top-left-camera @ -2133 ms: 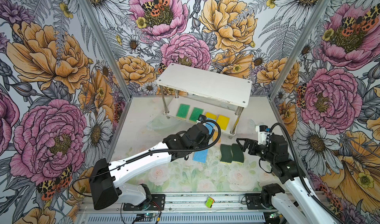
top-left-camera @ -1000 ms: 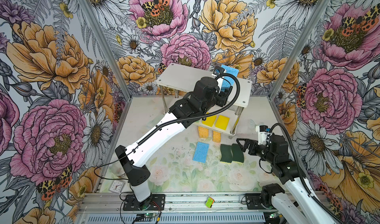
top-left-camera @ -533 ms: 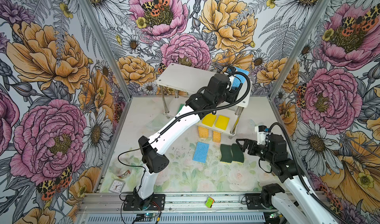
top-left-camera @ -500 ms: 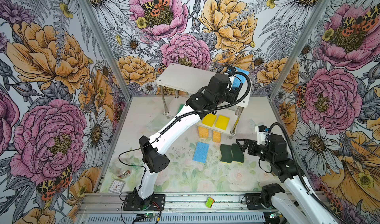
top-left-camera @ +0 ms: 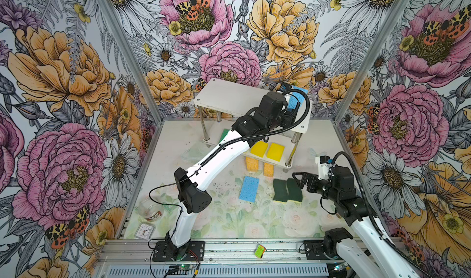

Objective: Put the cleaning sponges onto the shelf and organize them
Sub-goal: 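Lower the blue sponge onto the top shelf surface and open the left gripper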

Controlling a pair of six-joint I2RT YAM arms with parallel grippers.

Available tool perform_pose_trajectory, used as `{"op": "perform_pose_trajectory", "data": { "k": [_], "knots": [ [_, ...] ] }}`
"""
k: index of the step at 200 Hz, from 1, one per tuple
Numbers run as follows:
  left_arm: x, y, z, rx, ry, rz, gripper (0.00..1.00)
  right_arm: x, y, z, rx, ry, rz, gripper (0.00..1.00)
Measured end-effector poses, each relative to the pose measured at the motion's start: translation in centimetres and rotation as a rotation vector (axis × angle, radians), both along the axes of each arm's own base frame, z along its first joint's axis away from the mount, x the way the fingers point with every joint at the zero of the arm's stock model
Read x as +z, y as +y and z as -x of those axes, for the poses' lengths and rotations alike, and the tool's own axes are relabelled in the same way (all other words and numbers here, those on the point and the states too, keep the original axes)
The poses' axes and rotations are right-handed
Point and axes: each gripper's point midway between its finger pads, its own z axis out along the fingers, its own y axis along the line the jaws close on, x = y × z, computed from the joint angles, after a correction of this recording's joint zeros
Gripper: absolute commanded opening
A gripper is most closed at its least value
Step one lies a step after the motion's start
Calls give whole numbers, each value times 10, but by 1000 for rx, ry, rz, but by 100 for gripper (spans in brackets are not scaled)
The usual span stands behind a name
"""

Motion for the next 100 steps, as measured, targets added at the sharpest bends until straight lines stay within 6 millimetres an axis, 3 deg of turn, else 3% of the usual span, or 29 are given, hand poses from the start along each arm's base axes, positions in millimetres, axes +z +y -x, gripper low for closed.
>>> {"op": "perform_pose_trajectory", "data": {
  "k": [100],
  "knots": [
    [-10, -3, 3, 13, 14, -18, 74, -1, 0, 0, 0, 5, 1, 100]
  ]
}}
